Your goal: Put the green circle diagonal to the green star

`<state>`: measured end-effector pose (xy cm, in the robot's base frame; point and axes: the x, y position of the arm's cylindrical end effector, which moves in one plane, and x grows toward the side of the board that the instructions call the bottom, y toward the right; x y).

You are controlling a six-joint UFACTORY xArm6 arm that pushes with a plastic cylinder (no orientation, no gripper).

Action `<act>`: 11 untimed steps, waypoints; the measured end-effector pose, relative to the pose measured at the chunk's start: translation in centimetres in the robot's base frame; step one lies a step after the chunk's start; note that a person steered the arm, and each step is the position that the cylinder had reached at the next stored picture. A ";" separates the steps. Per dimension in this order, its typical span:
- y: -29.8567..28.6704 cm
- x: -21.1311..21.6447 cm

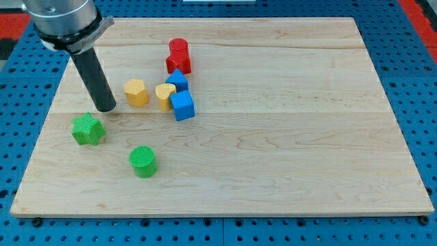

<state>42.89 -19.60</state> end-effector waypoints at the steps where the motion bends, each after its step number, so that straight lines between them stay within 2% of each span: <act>1: -0.9 1.7; 2: -4.2 4.3; 3: -4.5 4.6; 4: 1.8 1.2; 5: 5.3 2.8; 6: 12.0 3.8; 7: 13.0 9.4; 8: 9.3 12.6; 9: 5.1 12.3; 11: 4.3 11.1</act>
